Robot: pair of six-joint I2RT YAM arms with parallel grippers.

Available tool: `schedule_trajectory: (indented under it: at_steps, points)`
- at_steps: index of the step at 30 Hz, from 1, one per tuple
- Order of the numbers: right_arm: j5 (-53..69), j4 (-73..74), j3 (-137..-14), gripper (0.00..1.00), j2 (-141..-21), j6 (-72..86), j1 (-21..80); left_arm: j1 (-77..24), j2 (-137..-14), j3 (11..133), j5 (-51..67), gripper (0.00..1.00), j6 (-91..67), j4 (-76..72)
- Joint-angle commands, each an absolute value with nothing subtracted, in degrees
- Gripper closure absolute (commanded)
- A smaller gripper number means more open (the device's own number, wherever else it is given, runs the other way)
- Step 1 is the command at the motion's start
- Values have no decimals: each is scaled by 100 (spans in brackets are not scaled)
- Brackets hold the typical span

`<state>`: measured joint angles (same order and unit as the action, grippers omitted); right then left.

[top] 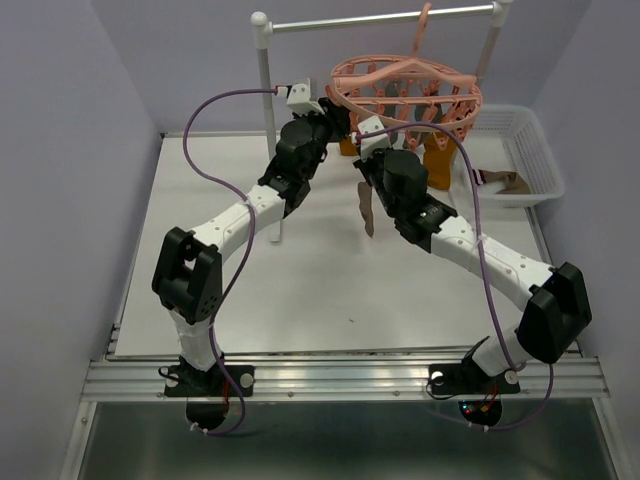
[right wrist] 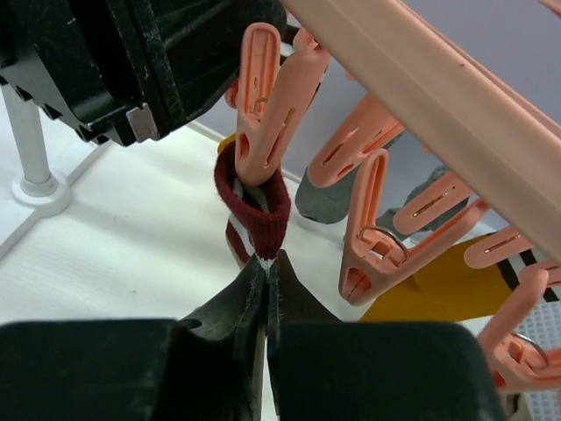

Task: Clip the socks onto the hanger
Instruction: Clamp the sock onto the hanger.

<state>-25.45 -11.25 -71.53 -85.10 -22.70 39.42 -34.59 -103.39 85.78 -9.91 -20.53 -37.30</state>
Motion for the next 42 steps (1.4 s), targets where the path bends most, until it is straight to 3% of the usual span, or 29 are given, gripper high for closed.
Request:
schedule_trajectory:
  at_steps: [1, 42]
  points:
    - [-2452, -2003, -7058, 99, -8569, -2232, 3929, -3568, -9835, 8508, -1378, 100, -2381, -3841]
    - [-2681, -2856, -6935, 99, -8789, -2057, 3876, -3727, -9773, 8411, -2197, 100, -2399, -3683]
